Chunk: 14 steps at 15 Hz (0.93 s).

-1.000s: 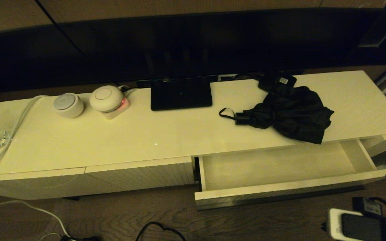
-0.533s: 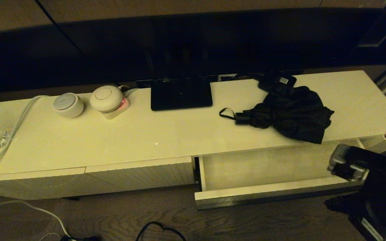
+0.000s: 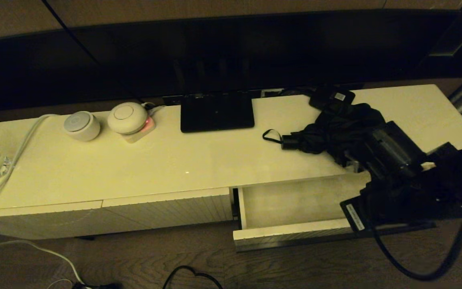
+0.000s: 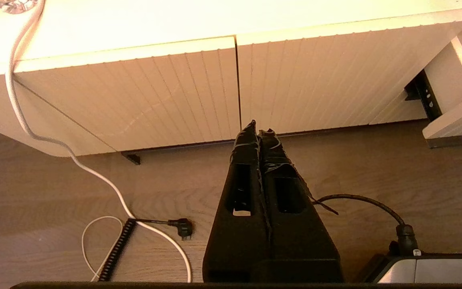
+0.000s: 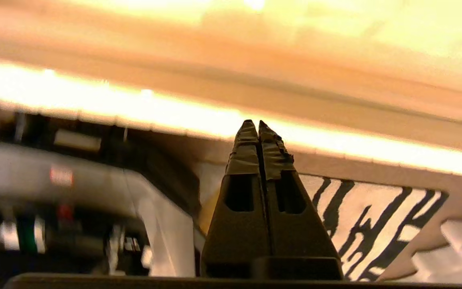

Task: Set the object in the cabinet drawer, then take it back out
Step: Open the drawer

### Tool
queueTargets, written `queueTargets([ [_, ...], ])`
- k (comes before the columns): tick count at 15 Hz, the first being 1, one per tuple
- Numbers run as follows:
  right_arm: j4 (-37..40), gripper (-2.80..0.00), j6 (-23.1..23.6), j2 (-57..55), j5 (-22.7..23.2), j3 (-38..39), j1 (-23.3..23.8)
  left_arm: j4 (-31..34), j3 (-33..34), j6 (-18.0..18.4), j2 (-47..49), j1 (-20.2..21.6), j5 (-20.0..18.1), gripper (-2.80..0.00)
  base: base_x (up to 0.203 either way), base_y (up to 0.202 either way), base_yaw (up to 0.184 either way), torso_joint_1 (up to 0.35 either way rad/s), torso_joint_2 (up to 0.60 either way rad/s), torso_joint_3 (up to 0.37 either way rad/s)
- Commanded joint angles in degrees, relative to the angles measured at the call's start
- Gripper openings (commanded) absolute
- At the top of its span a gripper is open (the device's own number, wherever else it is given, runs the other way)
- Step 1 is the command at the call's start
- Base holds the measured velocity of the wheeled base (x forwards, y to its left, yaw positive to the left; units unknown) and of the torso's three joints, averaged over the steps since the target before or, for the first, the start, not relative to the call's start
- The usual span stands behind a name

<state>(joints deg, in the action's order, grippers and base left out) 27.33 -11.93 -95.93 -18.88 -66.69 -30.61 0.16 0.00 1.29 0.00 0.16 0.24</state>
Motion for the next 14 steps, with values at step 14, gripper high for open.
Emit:
queueTargets([
  [14,-9.67,-2.80,1.38,-15.08,-1.43,-8.98,6.00,0.02,0.18,0.03,0.00,0.02,0.02,-2.80,0.000,0.000,0.000,0.000,0.00,0.000],
])
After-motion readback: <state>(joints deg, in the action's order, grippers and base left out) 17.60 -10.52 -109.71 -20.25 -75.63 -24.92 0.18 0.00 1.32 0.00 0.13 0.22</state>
